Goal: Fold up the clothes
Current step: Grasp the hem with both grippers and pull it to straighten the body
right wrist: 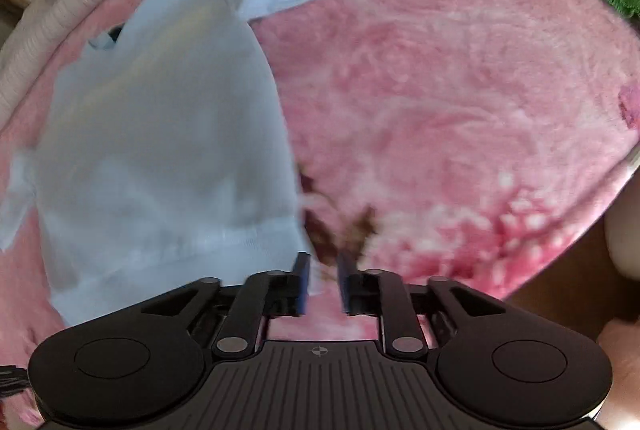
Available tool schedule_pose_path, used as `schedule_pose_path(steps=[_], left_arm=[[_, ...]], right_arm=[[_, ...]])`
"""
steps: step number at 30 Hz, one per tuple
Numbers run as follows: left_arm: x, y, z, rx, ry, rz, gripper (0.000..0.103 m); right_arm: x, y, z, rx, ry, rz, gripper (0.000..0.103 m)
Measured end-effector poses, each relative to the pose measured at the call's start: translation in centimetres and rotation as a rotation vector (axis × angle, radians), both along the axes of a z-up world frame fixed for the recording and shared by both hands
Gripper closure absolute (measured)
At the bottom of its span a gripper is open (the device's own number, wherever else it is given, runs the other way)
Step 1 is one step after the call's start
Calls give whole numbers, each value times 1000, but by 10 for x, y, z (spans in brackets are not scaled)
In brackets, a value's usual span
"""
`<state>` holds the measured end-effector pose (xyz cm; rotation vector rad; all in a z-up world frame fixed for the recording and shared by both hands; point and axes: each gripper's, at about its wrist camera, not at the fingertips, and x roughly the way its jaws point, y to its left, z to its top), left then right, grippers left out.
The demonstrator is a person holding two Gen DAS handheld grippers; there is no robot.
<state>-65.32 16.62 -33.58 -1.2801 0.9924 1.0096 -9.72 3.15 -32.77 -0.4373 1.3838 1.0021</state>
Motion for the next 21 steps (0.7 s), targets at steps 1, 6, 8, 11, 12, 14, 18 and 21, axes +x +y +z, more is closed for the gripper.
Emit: schedule_pose_path(steps=[1, 6, 8, 11, 12, 14, 18, 21], left_arm=[[5, -6, 3, 33, -35, 15, 90], [39, -5, 14, 219, -46, 41, 73], [51, 4, 9, 261, -28, 31, 70], [61, 24, -12, 286, 29, 31, 68], [62, 32, -21, 283, 43, 36, 68], [62, 42, -39, 262, 44, 37, 68], [67, 49, -54, 247, 33, 43, 72], [69, 49, -49, 238, -16, 5, 98]], right_arm=[[3, -6, -4, 19, 28, -14, 64], [13, -24, -25, 96, 169, -91, 54], [13, -24, -33, 126, 204, -90, 53], [13, -24, -49, 163, 226, -112, 53], [13, -23, -54, 170, 233, -132, 53], [12, -21, -65, 192, 243, -161, 53], [3, -11, -79, 220, 223, -175, 53], [-5, -3, -74, 193, 173, -139, 79]])
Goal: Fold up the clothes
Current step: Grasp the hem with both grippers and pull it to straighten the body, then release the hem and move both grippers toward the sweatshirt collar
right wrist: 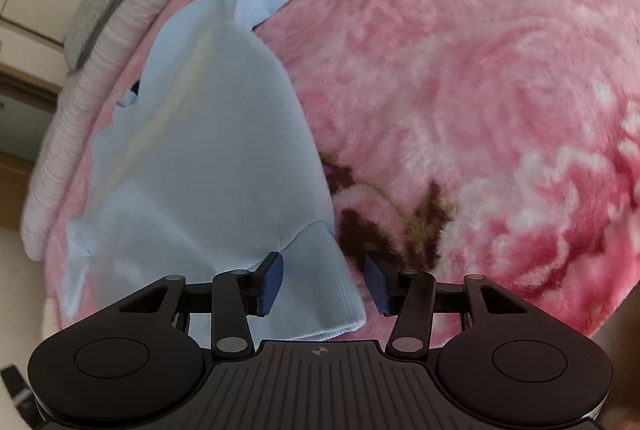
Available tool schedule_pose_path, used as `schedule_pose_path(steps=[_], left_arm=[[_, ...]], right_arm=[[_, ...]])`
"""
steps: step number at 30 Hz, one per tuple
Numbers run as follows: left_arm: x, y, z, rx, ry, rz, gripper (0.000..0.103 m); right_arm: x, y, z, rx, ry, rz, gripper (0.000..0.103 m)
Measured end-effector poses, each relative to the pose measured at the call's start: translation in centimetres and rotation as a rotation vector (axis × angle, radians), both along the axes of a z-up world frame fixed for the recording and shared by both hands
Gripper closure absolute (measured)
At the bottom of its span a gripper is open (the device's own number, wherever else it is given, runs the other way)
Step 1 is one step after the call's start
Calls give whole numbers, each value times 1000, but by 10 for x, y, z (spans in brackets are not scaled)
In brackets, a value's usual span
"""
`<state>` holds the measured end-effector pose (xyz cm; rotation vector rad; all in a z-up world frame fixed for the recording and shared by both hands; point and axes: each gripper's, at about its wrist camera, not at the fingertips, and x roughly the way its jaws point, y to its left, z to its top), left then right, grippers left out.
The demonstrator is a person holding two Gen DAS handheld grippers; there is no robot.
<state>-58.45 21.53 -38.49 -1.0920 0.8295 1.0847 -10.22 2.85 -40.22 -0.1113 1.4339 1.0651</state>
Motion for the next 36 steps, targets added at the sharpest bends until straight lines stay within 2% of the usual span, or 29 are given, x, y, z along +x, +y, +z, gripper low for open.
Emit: schedule_pose_path(steps=[1, 3, 7, 10, 12, 14, 16, 19, 22, 26, 29, 36], left_arm=[[-1, 0, 2, -7, -13, -9, 99], [-10, -6, 14, -8, -59, -14, 99], [-26, -40, 24, -28, -120, -4, 101], [-32, -69, 22, -61, -137, 12, 101], [-22, -85, 11, -78, -90, 1, 100], [-12, -93, 4, -75, -7, -11, 99], [-7, -91, 6, -75, 38, 3, 93], [-3, -86, 19, -96, 151, 18, 83], [9, -89, 44, -103, 234, 8, 87], [29, -94, 82, -106, 320, -14, 87], [57, -98, 122, -58, 304, -35, 86], [114, -108, 196, 68, 268, -80, 84]], right_arm=[[-1, 4, 4, -15, -20, 21, 97], [-2, 10, 16, -31, -61, 59, 97], [6, 11, 56, 38, -133, 103, 98], [4, 6, 62, 14, -193, 135, 98], [0, 3, 50, -48, -232, 151, 98], [-4, -5, 37, -93, -242, 153, 98], [-7, -11, 27, -138, -247, 163, 95], [-11, -11, 26, -253, -287, 239, 71], [-8, -16, 40, -307, -349, 288, 67], [-11, -17, 79, -227, -329, 359, 66], [-20, -9, 107, -177, -308, 426, 66], [-41, 5, 158, -92, -343, 520, 66]])
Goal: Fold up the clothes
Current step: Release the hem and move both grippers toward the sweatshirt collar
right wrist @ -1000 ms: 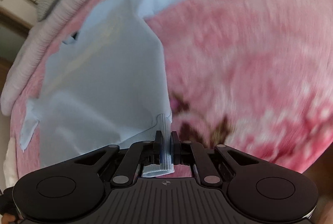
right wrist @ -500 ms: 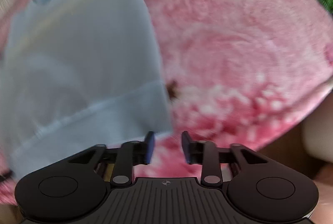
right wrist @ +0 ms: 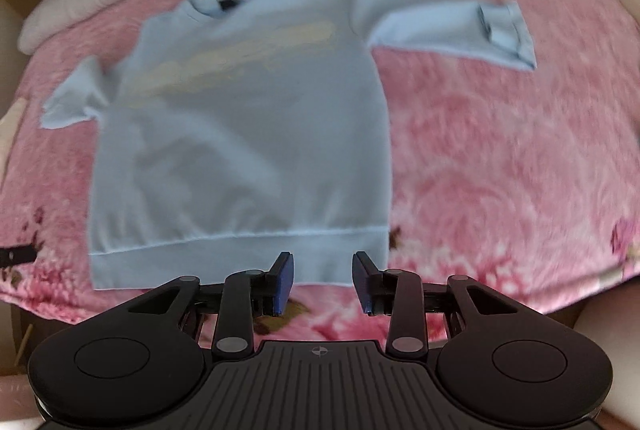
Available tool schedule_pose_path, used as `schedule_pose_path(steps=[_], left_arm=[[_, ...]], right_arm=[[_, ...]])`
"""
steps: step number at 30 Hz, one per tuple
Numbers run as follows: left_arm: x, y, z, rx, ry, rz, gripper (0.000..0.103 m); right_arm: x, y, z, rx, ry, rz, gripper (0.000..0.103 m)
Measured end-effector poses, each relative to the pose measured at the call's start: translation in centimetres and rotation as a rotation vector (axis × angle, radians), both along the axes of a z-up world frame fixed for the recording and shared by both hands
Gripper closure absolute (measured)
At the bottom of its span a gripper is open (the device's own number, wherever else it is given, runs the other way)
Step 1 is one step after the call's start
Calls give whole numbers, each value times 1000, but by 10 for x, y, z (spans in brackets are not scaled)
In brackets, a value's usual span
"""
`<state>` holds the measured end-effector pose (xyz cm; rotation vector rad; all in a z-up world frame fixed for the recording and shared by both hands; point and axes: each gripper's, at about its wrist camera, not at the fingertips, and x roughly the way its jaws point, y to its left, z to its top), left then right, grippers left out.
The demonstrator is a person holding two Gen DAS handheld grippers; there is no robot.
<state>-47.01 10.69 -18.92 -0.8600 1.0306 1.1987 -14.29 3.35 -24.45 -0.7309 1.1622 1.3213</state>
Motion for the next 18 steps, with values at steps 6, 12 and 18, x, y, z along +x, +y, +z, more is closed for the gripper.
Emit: schedule_pose_path(steps=[6, 12, 18], left_arm=[[13, -10, 24, 38, -4, -6, 84], [10, -24, 29, 32, 8, 0, 83], [-4, -27, 26, 11, -1, 14, 83]], right_arm=[[1, 0, 25, 39, 0, 30, 66], [0, -6, 37, 44, -8, 50, 66], [-4, -11, 37, 25, -11, 46, 66]])
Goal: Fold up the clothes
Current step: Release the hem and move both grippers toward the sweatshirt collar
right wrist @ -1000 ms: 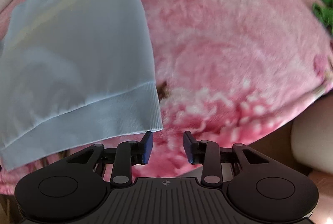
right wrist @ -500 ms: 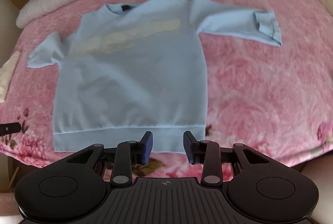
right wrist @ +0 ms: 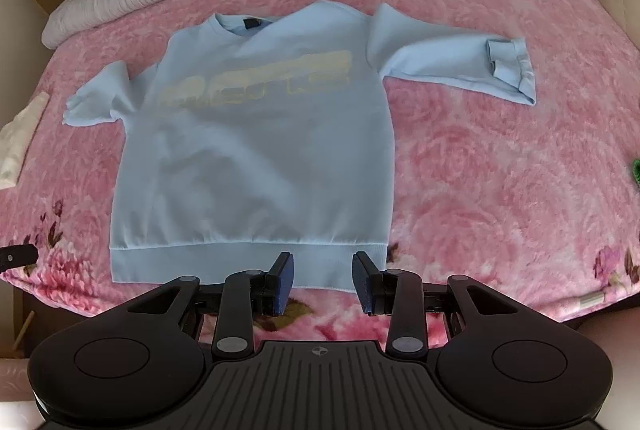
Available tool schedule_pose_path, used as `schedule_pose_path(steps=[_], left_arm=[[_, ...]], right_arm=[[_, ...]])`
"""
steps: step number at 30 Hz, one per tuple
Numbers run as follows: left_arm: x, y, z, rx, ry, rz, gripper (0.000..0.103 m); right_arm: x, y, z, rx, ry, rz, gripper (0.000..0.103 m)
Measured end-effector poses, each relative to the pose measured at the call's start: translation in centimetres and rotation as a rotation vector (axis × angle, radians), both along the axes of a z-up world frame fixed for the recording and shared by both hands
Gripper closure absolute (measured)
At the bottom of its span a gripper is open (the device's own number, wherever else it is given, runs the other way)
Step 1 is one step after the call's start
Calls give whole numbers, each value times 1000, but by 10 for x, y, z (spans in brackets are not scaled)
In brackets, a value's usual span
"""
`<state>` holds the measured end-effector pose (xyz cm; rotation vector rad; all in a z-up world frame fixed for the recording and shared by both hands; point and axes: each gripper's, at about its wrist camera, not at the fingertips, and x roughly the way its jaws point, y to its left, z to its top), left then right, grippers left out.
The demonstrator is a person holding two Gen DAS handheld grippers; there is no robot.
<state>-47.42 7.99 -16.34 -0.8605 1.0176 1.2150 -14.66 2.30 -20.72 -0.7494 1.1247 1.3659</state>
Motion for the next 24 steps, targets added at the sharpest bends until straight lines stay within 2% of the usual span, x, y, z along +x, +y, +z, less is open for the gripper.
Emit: schedule_pose_path(steps=[9, 19, 24], left_arm=[[-23, 29, -24, 11, -78, -52, 83], [-18, 137, -43, 38, -113, -182, 83], [-10, 185, -58, 48, -102, -220, 84]], right_arm=[[-10, 18, -9, -29, -33, -6, 66], [0, 75, -9, -19, -97, -118, 66], [5, 103, -31, -14, -138, -148, 66]])
